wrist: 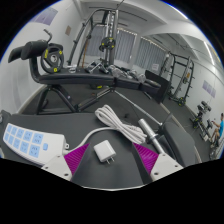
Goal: Unplug charger
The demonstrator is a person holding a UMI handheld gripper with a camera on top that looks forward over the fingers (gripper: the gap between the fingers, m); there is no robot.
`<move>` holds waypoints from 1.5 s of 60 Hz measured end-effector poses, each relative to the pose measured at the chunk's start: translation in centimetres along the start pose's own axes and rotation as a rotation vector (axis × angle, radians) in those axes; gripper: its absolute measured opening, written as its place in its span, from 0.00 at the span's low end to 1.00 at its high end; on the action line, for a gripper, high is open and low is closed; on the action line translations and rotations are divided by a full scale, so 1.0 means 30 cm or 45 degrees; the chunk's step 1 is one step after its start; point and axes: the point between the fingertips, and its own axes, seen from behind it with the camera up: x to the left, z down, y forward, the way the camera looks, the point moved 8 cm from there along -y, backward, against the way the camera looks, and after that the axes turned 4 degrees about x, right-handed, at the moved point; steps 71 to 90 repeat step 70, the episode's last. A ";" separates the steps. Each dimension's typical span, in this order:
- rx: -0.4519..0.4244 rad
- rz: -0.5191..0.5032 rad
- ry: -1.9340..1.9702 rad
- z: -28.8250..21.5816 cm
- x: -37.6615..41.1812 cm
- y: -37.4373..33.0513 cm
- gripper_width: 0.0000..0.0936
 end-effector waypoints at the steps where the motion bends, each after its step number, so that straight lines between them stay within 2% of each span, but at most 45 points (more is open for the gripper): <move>1: -0.015 0.001 0.005 -0.008 -0.003 -0.025 0.91; 8: -0.081 -0.012 0.020 -0.041 -0.011 -0.259 0.91; 17: -0.132 -0.019 0.001 -0.005 -0.019 -0.683 0.91; 28: -0.190 -0.007 0.050 0.116 -0.019 -1.174 0.91; 37: -0.230 0.015 0.083 0.228 -0.002 -1.433 0.91; 51: -0.207 -0.027 0.104 0.343 0.086 -1.583 0.91; 90: -0.226 -0.050 0.073 0.365 0.154 -1.635 0.91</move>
